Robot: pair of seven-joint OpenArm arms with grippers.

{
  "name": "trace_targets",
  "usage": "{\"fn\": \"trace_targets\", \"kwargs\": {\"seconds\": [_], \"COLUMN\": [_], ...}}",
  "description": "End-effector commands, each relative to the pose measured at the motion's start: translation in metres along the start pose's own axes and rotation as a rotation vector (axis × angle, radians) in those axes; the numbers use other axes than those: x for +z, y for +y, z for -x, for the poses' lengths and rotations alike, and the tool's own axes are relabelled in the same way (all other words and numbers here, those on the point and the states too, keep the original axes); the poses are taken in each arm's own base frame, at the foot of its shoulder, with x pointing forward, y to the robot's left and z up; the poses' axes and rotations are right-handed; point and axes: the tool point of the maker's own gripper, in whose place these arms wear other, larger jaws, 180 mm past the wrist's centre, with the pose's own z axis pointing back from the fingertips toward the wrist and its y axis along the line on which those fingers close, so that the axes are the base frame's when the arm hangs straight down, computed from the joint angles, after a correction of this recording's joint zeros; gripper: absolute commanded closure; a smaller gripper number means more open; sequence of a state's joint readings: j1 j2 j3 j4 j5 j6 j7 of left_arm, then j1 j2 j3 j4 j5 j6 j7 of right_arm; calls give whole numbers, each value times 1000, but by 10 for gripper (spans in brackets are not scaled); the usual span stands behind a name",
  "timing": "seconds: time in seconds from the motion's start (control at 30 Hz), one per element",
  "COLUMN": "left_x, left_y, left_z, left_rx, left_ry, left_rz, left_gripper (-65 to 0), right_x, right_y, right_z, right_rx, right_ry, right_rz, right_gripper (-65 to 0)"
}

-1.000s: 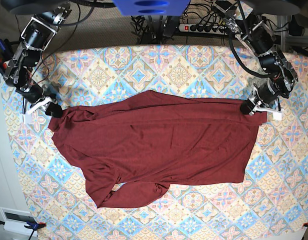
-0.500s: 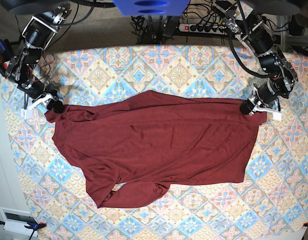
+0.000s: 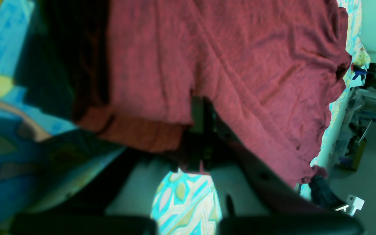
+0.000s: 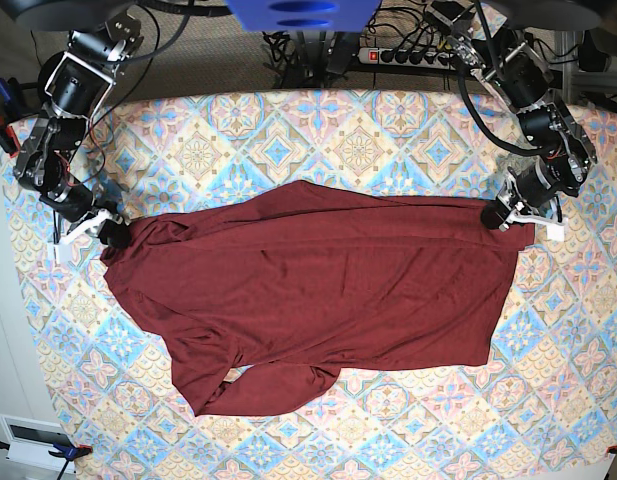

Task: Layout the t-shirt on the table in an organized manner, then fold the t-shirt properly
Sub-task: 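Drag the folded edge with both grippers toward the robot's base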

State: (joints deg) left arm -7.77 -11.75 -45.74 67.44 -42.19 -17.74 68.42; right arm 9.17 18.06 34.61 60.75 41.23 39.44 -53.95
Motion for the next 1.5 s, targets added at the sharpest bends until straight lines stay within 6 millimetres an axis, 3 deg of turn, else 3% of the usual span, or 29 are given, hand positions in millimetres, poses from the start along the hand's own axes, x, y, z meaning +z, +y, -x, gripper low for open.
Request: {"fn": "trace_targets", "kwargs": {"seconds": [0.0, 0.07, 0.37, 0.53, 0.67, 0.73, 0.87, 1.03, 1.3, 1.47], "left_x": [6, 7, 15, 24, 33, 37, 42, 55, 81, 90], "left_y": [-8, -7, 5, 17, 24, 28, 38, 52, 54, 63], "left_z": [-17, -16, -18, -18, -14, -15, -6, 5, 18, 34], "left_rx": [-21, -21, -28, -33, -17, -18, -2, 2, -74, -54], "left_ry": [-38, -35, -35, -33, -33, -32, -21, -7, 9, 43], "left_rz": [19, 18, -9, -34, -27, -29, -41, -65, -98, -104], "left_gripper": [0, 0, 0, 0, 0, 0, 0, 0, 0, 0], "right_x": [3, 1, 4, 21, 33, 43, 54, 67, 87, 107], "right_y": [2, 5, 4, -17, -22, -26, -19, -17, -19, -19], "right_z": [-16, -14, -9, 17, 11, 22, 19, 38, 70, 69], "right_rx": [19, 14, 14, -39, -31, -16, 13, -37, -89, -37], "right_ry": [-43, -43, -32, -1, -16, 14, -9, -17, 12, 17], "right_rz": [-9, -15, -13, 36, 60, 82, 72, 39, 34, 68], "right_gripper": [-83, 0, 0, 0, 0, 0, 0, 0, 0, 0]}}
